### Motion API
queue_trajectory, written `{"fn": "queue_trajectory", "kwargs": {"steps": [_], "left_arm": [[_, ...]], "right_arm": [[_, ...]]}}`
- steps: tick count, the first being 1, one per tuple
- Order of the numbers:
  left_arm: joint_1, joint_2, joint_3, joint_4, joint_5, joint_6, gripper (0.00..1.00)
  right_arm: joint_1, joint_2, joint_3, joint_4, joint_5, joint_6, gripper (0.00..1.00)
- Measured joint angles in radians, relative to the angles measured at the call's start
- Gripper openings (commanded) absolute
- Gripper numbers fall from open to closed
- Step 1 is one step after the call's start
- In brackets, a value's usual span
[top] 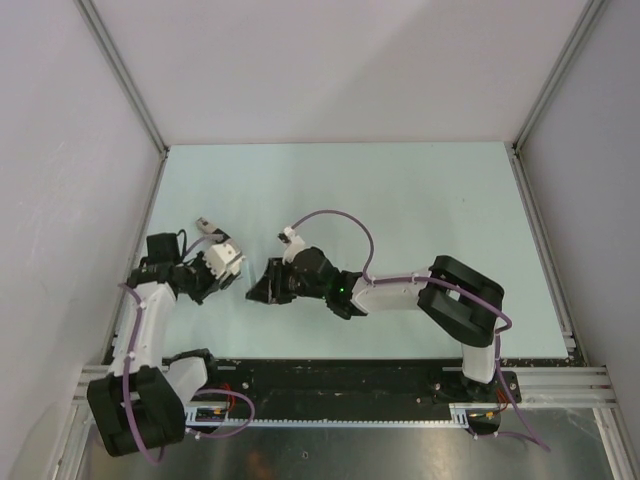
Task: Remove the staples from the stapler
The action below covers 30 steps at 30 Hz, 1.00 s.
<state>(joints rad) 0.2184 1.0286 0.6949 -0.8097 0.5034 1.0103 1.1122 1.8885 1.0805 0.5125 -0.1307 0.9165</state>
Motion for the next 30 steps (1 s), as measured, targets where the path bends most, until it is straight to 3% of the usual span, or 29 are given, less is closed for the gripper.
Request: {"fn": "queue_trajectory", "kwargs": {"steps": [12,26,30], "left_arm": [[0.000,-0.204,-0.146,0.121,-0.055,0.256,0.11],[-0.005,-0.269,-0.218,0.165,-0.079,0.372,0.12],[-0.005,-0.270,-0.218,0.172,-0.078,0.367,0.19]], "right_arm": [[0.002,0.000,-0.015,-0.010,-0.092,-0.149,0.00],[0.002,0.000,-0.020,-0.055,-0.122,-0.209,0.00],[-0.001,0.000,-0.020,-0.055,-0.123,-0.212,0.00]]}}
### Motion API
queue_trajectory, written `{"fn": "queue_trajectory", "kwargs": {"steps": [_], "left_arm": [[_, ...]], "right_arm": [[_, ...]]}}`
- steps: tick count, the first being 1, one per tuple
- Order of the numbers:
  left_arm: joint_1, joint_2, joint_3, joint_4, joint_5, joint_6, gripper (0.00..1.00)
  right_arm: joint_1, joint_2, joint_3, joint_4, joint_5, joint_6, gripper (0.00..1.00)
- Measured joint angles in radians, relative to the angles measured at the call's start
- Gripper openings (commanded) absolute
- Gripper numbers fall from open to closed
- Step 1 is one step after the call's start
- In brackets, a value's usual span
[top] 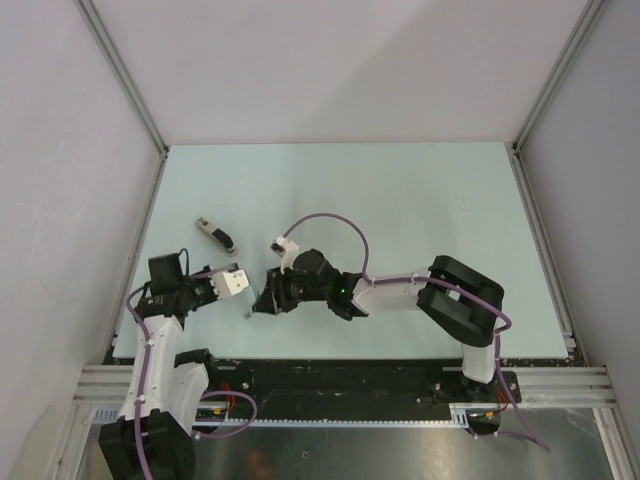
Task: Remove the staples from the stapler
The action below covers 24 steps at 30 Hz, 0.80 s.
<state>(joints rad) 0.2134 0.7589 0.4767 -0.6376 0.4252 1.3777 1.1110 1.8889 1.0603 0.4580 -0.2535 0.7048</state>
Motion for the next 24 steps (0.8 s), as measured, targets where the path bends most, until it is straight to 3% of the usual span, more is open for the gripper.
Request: {"fn": "queue_trajectory", "kwargs": {"steps": [4,7,9,17,19,24], "left_arm": [[-0.006,0.013,0.009,-0.008,0.013,-0.058,0.39],[-0.017,0.061,0.063,-0.039,0.048,-0.162,0.67],[-0.026,0.093,0.111,-0.061,0.080,-0.224,0.77],[-0.065,0.155,0.254,-0.129,0.208,-0.441,0.84],[-0.066,0.158,0.273,-0.137,0.219,-0.480,0.96],[-0.068,0.163,0.313,-0.151,0.233,-0.552,0.99]], "right_arm": [[-0.001,0.000,0.000,0.019,0.008,0.005,0.00],[-0.001,0.000,0.000,0.049,0.036,0.022,0.00],[-0.002,0.000,0.002,0.074,0.063,0.038,0.00],[-0.010,0.002,0.084,0.082,0.163,0.054,0.00],[-0.010,0.002,0.096,0.059,0.182,0.048,0.00],[-0.004,0.002,0.102,-0.080,0.242,-0.002,0.00]]}}
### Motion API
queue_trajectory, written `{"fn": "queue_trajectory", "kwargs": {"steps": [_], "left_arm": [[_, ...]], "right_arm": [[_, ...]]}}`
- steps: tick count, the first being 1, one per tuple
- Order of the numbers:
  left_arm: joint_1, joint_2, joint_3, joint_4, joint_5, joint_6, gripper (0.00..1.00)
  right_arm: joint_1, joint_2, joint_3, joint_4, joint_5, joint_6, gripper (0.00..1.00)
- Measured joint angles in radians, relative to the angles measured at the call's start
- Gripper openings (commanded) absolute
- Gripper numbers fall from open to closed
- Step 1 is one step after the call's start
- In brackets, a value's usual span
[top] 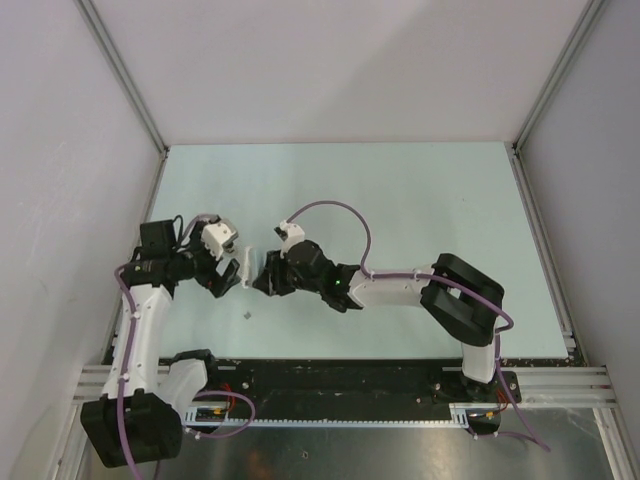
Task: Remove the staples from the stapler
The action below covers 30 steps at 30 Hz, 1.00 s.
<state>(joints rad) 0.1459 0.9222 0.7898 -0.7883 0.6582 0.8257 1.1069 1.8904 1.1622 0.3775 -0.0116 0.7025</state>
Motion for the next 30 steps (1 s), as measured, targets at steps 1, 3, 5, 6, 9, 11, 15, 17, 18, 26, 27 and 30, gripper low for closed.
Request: {"fn": "queue_trajectory", "kwargs": {"steps": [1,3,5,6,9,11,15,17,18,26,27,30], "left_arm": [[0.000,0.009,0.013,-0.005,-0.004,-0.017,0.99],[0.003,0.041,0.045,-0.009,-0.022,-0.052,0.99],[0.016,0.075,0.078,-0.005,-0.035,-0.086,1.00],[0.030,0.092,0.093,0.001,-0.043,-0.106,0.99],[0.081,0.129,0.124,0.042,-0.074,-0.182,0.99],[0.103,0.148,0.135,0.079,-0.104,-0.234,1.00],[0.113,0.187,0.142,0.142,-0.152,-0.333,1.00],[0.113,0.208,0.142,0.164,-0.169,-0.380,1.00],[0.113,0.217,0.142,0.174,-0.178,-0.398,0.99],[0.124,0.230,0.138,0.220,-0.225,-0.473,0.99],[0.127,0.229,0.137,0.222,-0.232,-0.479,1.00],[0.144,0.227,0.135,0.228,-0.257,-0.497,1.00]], "right_arm": [[0.002,0.000,0.000,-0.034,0.014,-0.010,0.00],[0.005,-0.004,0.000,-0.097,0.039,-0.031,0.00],[0.007,-0.012,0.000,-0.151,0.057,-0.049,0.00],[0.007,-0.018,0.000,-0.179,0.063,-0.056,0.00],[0.011,-0.032,0.007,-0.264,0.076,-0.079,0.00],[0.011,-0.032,0.024,-0.324,0.076,-0.093,0.00],[0.024,-0.021,0.094,-0.479,0.083,-0.119,0.00],[0.035,0.006,0.163,-0.563,0.088,-0.137,0.00],[0.041,0.029,0.208,-0.610,0.091,-0.146,0.00],[0.084,0.264,0.569,-0.903,0.113,-0.205,0.17],[0.088,0.288,0.603,-0.922,0.118,-0.210,0.21],[0.090,0.319,0.663,-0.973,0.120,-0.217,0.38]]}}
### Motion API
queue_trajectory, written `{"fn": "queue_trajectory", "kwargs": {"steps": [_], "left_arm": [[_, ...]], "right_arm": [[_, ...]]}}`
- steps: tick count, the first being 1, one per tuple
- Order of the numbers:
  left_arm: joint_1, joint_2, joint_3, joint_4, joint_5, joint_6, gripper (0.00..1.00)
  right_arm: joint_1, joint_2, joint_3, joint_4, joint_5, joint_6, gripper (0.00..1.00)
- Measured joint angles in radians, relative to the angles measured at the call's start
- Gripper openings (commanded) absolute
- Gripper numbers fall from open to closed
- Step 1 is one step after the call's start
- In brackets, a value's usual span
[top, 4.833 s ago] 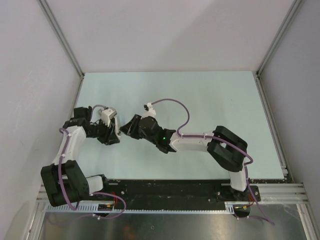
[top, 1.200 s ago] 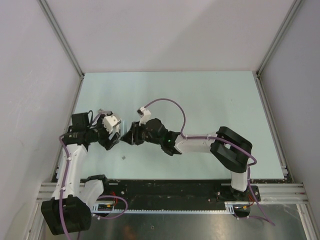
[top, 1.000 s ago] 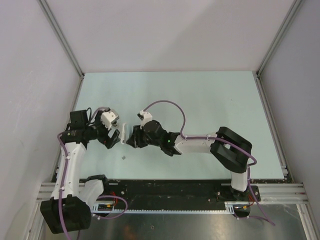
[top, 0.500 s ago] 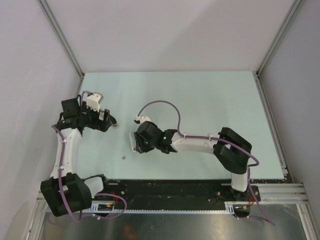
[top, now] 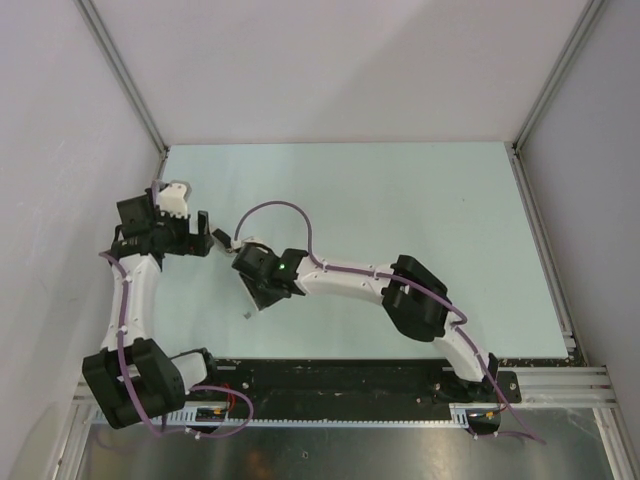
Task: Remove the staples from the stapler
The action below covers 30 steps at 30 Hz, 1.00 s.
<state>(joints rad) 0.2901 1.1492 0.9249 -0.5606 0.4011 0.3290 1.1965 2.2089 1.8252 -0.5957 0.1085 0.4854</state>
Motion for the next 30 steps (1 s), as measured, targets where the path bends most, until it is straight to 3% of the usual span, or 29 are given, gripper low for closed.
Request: {"fn": "queue_trajectory", "kwargs": {"steps": [6,17,26,30], "left_arm": [[0.066,0.000,-0.001,0.006,-0.018,-0.039,0.99],[0.103,0.001,-0.022,0.010,-0.031,-0.053,0.99],[0.141,0.001,-0.022,-0.010,-0.011,-0.095,0.99],[0.158,0.001,-0.022,-0.028,0.006,-0.113,0.99]], "right_arm": [[0.002,0.037,0.083,-0.058,-0.004,-0.008,0.64],[-0.002,0.045,0.150,-0.042,-0.028,-0.017,0.68],[-0.068,0.008,0.132,0.210,-0.053,-0.140,0.69],[-0.103,0.069,0.201,0.301,-0.054,-0.221,0.74]]}}
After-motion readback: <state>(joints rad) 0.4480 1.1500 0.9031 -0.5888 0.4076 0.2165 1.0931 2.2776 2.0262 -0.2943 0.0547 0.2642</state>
